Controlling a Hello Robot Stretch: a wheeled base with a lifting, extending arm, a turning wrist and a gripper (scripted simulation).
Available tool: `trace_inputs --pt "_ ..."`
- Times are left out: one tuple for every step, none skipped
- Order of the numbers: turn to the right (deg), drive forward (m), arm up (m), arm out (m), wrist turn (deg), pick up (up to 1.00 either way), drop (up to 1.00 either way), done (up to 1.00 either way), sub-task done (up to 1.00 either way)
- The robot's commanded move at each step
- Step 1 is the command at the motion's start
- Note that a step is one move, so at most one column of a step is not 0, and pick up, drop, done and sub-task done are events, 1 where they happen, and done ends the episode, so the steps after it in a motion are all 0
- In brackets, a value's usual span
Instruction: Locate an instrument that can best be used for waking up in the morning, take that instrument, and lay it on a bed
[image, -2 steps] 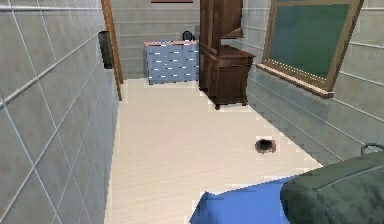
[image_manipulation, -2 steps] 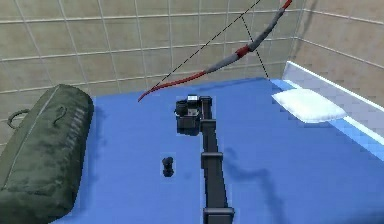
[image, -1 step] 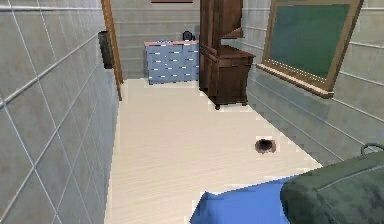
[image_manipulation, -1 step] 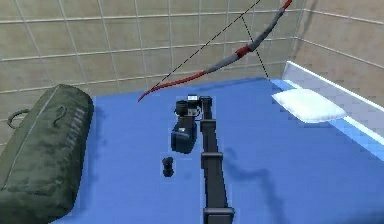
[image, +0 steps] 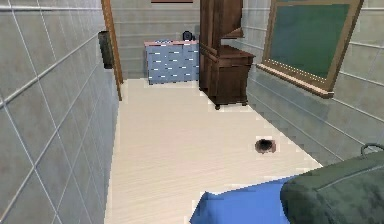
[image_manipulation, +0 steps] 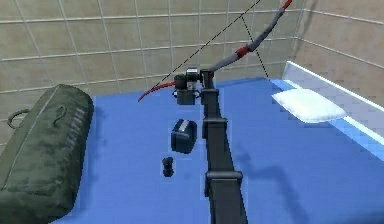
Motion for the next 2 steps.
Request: trace_inputs --pt "0.0 0.0 0.0 -0.08 0.0 0.0 0.0 0.0 0.0" --pt "0.0 0.0 0.0 0.0 0.0 0.0 0.0 1.0 0.0"
